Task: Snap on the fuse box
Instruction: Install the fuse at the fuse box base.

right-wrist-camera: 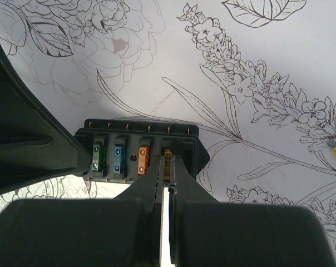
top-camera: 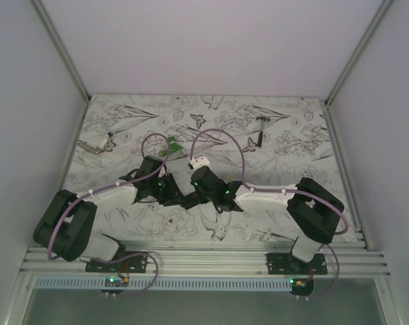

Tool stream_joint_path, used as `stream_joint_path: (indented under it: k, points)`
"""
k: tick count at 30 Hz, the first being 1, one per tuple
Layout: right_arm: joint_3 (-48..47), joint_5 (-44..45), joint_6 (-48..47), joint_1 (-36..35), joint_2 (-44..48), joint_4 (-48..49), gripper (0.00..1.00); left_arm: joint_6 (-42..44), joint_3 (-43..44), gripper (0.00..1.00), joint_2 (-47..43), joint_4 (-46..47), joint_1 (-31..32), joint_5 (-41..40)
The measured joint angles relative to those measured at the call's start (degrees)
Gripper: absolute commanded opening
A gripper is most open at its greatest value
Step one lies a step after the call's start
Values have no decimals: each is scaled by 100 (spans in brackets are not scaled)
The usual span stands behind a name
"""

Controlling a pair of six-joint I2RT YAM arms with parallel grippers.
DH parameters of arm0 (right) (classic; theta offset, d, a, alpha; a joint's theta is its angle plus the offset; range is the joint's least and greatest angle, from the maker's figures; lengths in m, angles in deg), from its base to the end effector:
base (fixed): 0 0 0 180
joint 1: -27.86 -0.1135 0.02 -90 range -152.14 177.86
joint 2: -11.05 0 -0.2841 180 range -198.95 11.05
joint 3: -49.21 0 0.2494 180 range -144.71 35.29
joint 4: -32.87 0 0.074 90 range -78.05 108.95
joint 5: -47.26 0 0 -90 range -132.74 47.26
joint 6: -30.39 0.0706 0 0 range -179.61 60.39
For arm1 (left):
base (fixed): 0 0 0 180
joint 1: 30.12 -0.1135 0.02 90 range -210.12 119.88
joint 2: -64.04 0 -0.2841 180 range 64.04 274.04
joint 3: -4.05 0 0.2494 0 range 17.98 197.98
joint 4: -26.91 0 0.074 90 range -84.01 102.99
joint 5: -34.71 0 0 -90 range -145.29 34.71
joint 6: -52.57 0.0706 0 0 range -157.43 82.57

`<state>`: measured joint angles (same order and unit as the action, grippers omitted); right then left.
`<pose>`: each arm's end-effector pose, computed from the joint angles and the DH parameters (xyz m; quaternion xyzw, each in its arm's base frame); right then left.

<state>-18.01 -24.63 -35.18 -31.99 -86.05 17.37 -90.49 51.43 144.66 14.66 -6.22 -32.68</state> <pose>0.2051 0.3093 0.1707 -0.2210 0.8885 0.1436 0.3757 0.2449 -0.1382 0.1578 -0.1566 0.8970 -0.3731 0.1778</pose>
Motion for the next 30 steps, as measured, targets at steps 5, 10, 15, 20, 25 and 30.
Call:
stream_joint_path:
  k: [5,10,15,20,25,30]
  points:
    - [11,0,0,0,7,22,0,-7,0,29,0,-2,-2,-2]
    - [13,2,0,0,7,31,0,-7,0,29,-4,-4,0,-4]
    - [13,-2,2,-2,4,31,0,-7,-9,29,-28,-9,0,-17]
    - [-52,-2,2,-2,-66,28,4,-7,-20,29,-44,-17,0,-44]
    - [-63,-11,2,-2,-68,15,20,-7,-20,29,-46,-20,-2,-46]
    - [-79,-85,-2,-4,-85,-94,29,-7,-20,29,-46,-17,0,-46]
